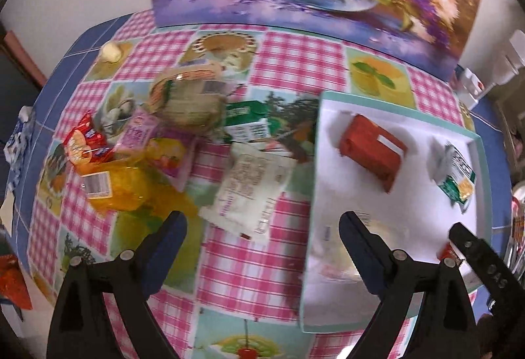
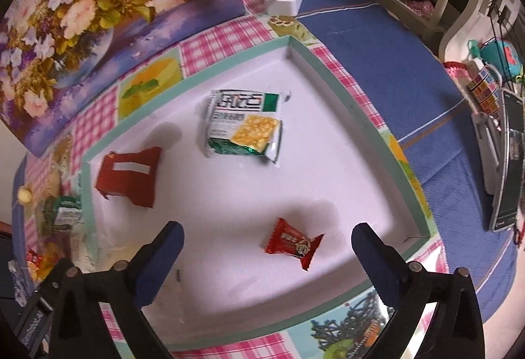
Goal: Organize snacks
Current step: 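Open the right tool to drop the red candy into the tray while the left tool lifts away, then withdraw both tools from the tray back toward the snack pile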
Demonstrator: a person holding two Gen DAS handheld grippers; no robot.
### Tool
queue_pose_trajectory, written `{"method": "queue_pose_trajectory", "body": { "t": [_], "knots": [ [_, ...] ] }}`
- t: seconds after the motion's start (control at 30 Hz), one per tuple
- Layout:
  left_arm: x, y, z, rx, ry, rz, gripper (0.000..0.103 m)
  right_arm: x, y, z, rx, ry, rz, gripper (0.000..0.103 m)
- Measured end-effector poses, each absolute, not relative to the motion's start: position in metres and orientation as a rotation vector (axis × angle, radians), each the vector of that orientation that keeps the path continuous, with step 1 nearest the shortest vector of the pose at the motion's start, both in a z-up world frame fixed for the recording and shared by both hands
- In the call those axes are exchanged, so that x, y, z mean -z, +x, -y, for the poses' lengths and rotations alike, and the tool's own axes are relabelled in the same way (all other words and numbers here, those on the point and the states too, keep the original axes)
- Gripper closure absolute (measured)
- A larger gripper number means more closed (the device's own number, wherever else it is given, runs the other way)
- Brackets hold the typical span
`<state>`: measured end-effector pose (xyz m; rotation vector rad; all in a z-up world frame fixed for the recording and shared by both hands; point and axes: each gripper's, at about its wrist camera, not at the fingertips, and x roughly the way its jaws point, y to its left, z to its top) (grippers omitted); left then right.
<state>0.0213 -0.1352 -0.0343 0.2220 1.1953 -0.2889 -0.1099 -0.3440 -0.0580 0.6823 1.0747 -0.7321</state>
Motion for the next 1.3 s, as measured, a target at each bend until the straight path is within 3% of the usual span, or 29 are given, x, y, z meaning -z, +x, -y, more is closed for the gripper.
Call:
{"method": "queue_pose_trajectory", "body": {
  "t": [0.83, 1.3],
  "knots": [
    [-0.006, 0.078, -0.003, 0.017, 0.050, -1.120, 0.009, 0.002, -0.089, 0.313, 0.587, 0.664, -0.847, 0.000],
    [-0.011, 0.097, -0.085, -0.093, -0.077, -1.127, 0.009, -0.001, -0.040, 0.246, 0.485, 0.559, -0.883, 0.000]
  ]
}}
